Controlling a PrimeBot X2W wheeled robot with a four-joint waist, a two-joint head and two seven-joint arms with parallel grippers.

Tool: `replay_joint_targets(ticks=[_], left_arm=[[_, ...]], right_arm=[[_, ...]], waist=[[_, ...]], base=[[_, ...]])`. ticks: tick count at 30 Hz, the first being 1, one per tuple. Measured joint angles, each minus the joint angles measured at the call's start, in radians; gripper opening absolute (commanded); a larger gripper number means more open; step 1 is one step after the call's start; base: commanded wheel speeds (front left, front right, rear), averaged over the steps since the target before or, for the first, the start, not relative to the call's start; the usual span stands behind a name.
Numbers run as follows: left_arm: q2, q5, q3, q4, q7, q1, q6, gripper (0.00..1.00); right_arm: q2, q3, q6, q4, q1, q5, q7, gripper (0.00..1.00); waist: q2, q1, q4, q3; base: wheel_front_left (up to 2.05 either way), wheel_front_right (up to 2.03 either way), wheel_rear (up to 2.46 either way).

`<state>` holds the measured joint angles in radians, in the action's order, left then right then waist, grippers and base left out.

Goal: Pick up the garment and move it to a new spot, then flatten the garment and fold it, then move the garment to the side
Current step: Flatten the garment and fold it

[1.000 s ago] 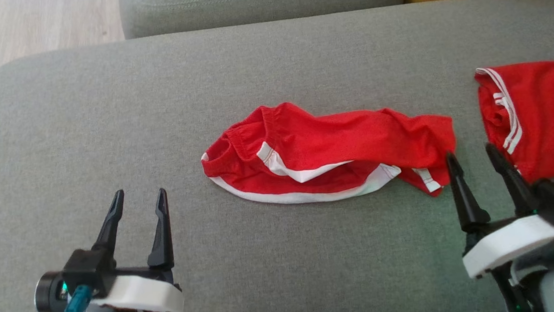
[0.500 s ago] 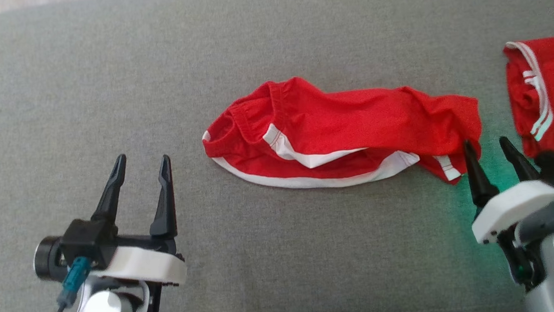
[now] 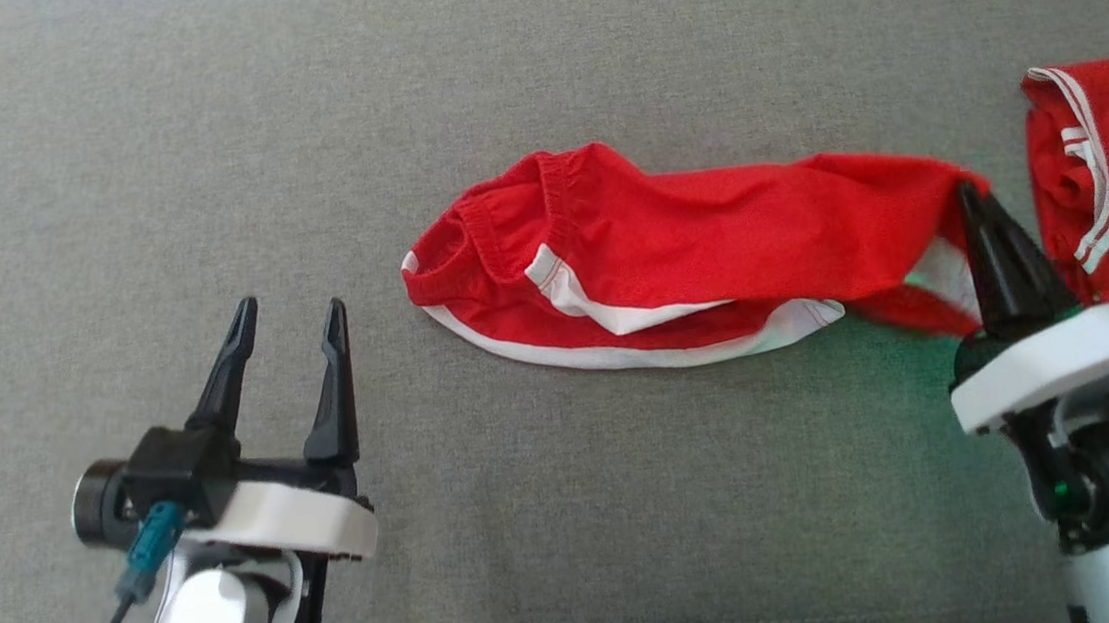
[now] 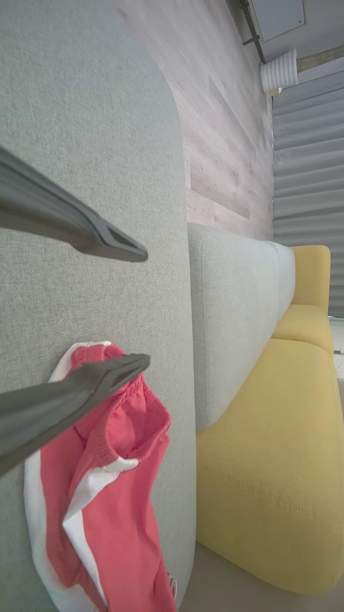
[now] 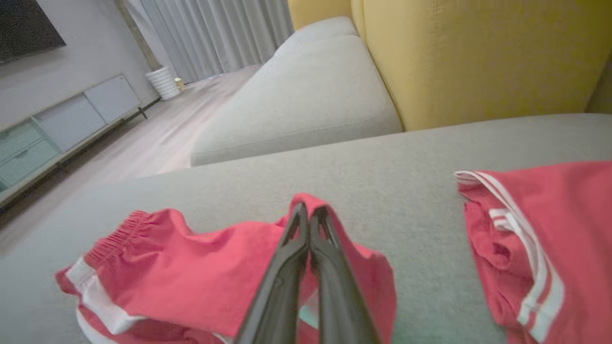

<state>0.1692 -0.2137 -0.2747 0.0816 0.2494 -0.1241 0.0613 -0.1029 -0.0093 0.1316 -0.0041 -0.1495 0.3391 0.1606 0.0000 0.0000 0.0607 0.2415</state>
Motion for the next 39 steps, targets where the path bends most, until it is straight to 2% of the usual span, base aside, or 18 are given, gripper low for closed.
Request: replay_joint_targets(ticks=[5,10,15,21,22,23,24,31,39], left_arm=[[-0.011,0.004,0.000,-0.006,0.000,-0.022,-0.010,1.00],[-0.022,0.018,-0.004,-0.008,0.000,-0.053,-0.028,1.00],[-0.045,0.020,-0.006,-0.011,0.000,-0.083,-0.045,1.00],[-0.068,0.029,-0.005,-0.010,0.000,-0.116,-0.062,1.00],[-0.072,0.033,-0.004,-0.009,0.000,-0.117,-0.062,1.00],[-0.075,0.037,-0.004,-0.007,0.000,-0.116,-0.063,1.00],[-0.078,0.036,-0.003,-0.005,0.000,-0.116,-0.063,1.00],[-0.080,0.047,0.026,0.007,0.000,-0.108,-0.064,1.00],[-0.078,0.064,0.058,0.011,0.000,-0.062,-0.069,1.00]], right_arm=[[-0.013,0.006,0.000,-0.044,-0.033,0.037,0.042,0.00],[-0.033,-0.001,0.000,0.000,-0.186,0.074,0.065,0.00],[-0.049,-0.026,0.000,0.159,-0.323,0.094,0.073,0.00],[-0.069,-0.029,0.000,0.405,-0.414,0.095,0.052,0.00],[-0.070,-0.024,0.000,0.438,-0.423,0.093,0.039,0.13],[-0.071,-0.017,0.000,0.464,-0.428,0.092,0.021,0.45],[-0.071,-0.008,0.000,0.485,-0.434,0.092,0.006,1.00],[-0.094,0.071,0.000,0.497,-0.423,0.066,-0.118,1.00],[-0.093,0.071,0.000,0.270,-0.229,-0.059,-0.196,1.00]], waist=[[0.0000,0.0000,0.004,0.014],[0.0000,0.0000,0.027,0.038],[0.0000,0.0000,0.060,0.075],[0.0000,0.0000,0.102,0.118],[0.0000,0.0000,0.106,0.122],[0.0000,0.0001,0.110,0.125],[0.0000,0.0001,0.112,0.125],[0.0000,0.0001,0.085,0.094],[0.0000,0.0000,0.039,0.033]], base=[[0.00,0.00,0.00],[0.00,0.00,0.00],[0.00,0.00,0.00],[0.00,0.00,0.00],[0.00,0.00,0.00],[0.00,0.00,0.00],[0.00,0.00,0.00],[0.00,0.00,0.00],[0.00,0.00,0.00]])
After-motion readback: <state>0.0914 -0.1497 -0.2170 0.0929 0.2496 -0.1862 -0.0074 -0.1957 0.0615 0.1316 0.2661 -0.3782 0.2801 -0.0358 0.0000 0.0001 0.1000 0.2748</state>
